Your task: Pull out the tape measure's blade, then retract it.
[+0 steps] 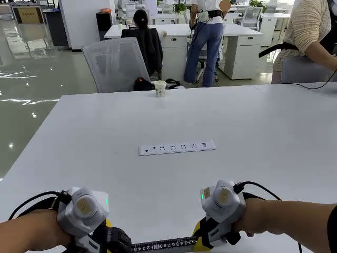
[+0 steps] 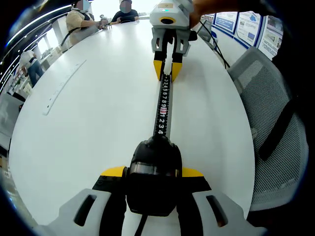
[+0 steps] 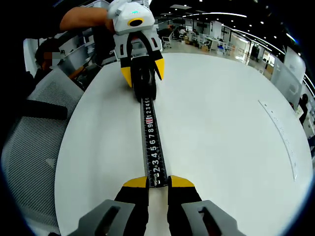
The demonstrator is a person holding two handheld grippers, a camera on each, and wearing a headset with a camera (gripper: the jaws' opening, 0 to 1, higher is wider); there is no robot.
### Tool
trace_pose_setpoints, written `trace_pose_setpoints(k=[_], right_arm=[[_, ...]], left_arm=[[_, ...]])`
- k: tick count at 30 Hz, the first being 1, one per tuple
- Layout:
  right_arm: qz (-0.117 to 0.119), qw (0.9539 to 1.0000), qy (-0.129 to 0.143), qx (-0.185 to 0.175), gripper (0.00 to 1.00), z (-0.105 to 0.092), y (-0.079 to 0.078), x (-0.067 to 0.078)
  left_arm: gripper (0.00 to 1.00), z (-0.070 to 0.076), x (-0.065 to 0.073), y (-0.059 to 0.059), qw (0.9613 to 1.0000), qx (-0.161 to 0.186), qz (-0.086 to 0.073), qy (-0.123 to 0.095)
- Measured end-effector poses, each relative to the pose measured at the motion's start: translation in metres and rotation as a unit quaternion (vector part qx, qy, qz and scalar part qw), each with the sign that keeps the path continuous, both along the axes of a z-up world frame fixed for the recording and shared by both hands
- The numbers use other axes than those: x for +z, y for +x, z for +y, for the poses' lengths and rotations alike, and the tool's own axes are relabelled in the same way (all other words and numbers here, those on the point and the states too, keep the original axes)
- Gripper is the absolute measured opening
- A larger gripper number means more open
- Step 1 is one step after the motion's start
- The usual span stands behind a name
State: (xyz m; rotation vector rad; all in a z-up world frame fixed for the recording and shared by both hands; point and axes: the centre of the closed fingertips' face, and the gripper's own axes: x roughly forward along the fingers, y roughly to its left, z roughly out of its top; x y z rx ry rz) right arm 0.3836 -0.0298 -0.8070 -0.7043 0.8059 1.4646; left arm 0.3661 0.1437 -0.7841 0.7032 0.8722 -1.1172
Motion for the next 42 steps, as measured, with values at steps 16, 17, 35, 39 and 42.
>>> trace_pose_setpoints(k=[16, 17, 35, 39, 42], right_arm=[[0.004, 1.0000, -0.007, -0.001, 0.10, -0.010, 0.001, 0.000], [0.004, 1.0000, -0.007, -0.001, 0.10, -0.010, 0.001, -0.001], [0.008, 0.9998, -0.015, 0.000, 0.10, -0.026, 0.002, -0.001], [0.007, 0.9998, -0.017, 0.002, 0.10, -0.028, 0.003, -0.001], [0.007, 0.9998, -0.019, 0.001, 0.10, -0.030, 0.003, -0.001]], left_arm=[[0.34, 0.000, 0.001, -0.001, 1.0000, 0.003, -0.001, -0.002], [0.34, 0.000, 0.001, -0.001, 1.0000, 0.003, -0.001, -0.002], [0.34, 0.000, 0.000, 0.000, 1.0000, 0.002, 0.002, -0.001], [0.34, 0.001, 0.000, -0.001, 1.0000, 0.002, 0.002, -0.001], [0.34, 0.000, 0.000, -0.001, 1.0000, 0.002, 0.001, -0.001]])
